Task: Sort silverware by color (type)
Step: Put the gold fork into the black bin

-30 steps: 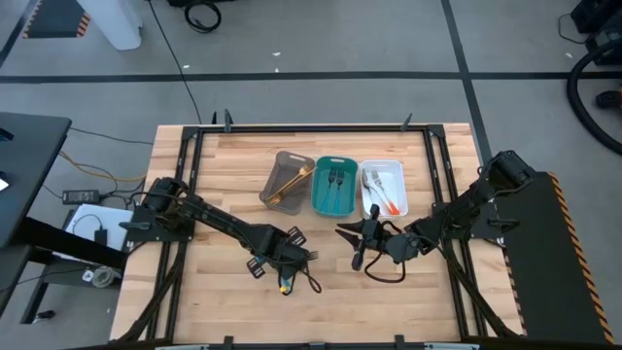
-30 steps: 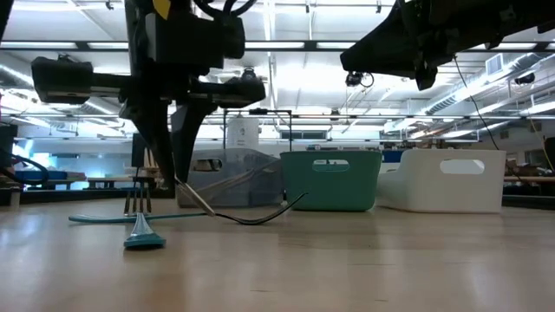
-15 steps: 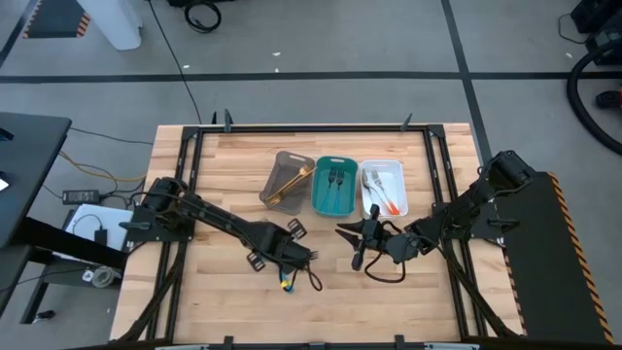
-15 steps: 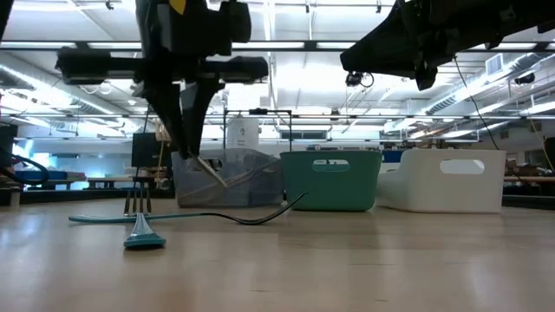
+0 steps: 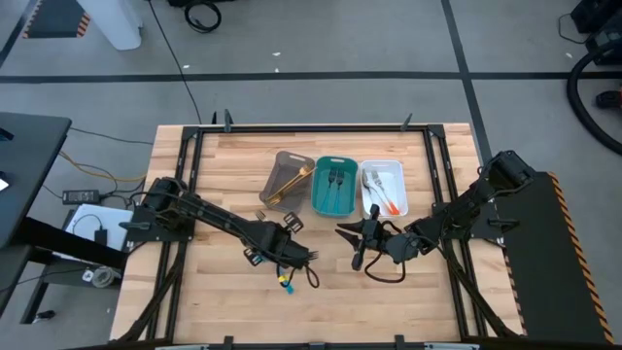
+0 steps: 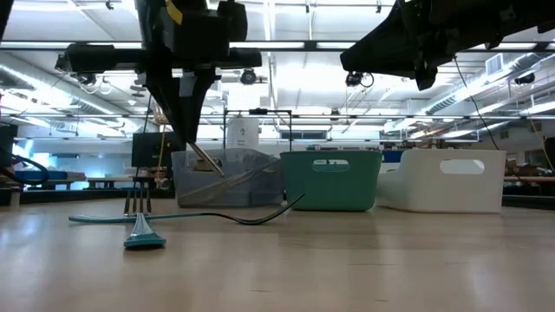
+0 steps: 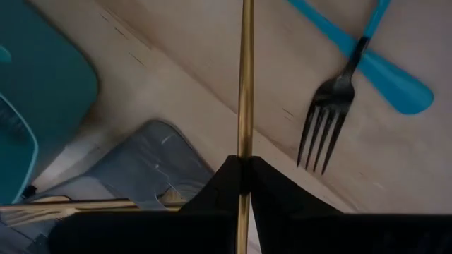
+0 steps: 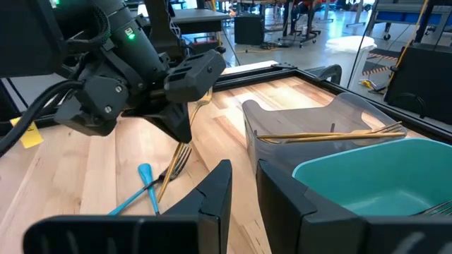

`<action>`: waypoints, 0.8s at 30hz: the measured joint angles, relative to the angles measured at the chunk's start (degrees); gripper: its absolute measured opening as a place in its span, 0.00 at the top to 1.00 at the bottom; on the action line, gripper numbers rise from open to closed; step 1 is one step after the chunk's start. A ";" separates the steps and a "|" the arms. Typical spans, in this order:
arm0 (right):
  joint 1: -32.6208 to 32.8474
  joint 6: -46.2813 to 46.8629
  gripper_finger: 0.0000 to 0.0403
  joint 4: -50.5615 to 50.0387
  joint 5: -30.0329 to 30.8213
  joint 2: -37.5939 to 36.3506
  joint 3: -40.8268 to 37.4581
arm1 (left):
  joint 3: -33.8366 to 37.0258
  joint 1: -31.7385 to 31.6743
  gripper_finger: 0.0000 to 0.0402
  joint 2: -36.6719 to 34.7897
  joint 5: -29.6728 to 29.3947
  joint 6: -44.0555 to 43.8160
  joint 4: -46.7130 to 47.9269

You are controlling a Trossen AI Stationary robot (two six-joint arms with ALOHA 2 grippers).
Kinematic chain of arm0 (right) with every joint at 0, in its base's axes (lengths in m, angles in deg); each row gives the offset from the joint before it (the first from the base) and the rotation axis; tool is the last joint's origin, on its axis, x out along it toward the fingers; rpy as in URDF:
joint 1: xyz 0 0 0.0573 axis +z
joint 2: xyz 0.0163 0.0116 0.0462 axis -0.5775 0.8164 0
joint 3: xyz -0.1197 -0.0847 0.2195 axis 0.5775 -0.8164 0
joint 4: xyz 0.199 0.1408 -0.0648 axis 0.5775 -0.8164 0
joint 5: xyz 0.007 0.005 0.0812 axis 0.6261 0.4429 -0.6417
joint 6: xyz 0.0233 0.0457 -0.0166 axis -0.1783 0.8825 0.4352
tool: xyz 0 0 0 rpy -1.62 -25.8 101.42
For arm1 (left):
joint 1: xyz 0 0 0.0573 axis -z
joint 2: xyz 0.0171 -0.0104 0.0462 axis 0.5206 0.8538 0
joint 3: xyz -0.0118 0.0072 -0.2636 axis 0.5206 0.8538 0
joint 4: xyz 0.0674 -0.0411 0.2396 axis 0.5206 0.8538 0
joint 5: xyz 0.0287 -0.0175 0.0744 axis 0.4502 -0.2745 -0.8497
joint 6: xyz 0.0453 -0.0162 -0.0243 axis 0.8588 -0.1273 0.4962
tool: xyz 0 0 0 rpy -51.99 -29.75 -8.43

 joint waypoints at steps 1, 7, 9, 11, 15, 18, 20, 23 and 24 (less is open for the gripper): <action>-0.01 0.00 0.81 0.00 0.00 0.00 0.00 | 0.00 0.00 0.93 0.00 -0.03 -0.25 0.35; 0.00 0.00 0.81 0.00 0.00 0.02 0.00 | 0.00 0.02 0.93 0.00 -3.21 -0.48 2.83; 0.00 0.00 0.81 0.00 0.00 0.01 0.00 | 0.00 0.00 0.93 0.02 -4.03 -0.98 3.58; 0.00 0.00 0.81 0.00 0.00 0.02 0.00 | -0.04 -0.01 0.93 -0.26 -4.19 -1.68 4.37; -0.02 0.00 0.81 0.00 0.00 0.02 -0.02 | -0.07 -0.11 0.93 -2.34 -4.18 -2.92 4.31; -0.01 0.00 0.81 0.03 0.00 0.02 -0.02 | -0.07 -0.12 0.93 -4.70 -4.20 -4.16 3.69; -0.01 0.00 0.81 0.14 -0.02 0.02 -0.02 | -0.07 -0.11 0.93 -6.29 -4.20 -5.33 3.34; -0.02 0.00 0.81 0.24 -0.02 0.02 -0.02 | -0.09 -0.08 0.93 -8.12 -4.25 -6.99 2.66; -0.02 0.01 0.81 0.26 -0.02 0.02 -0.02 | -0.09 -0.11 0.93 -8.44 -4.29 -7.63 2.47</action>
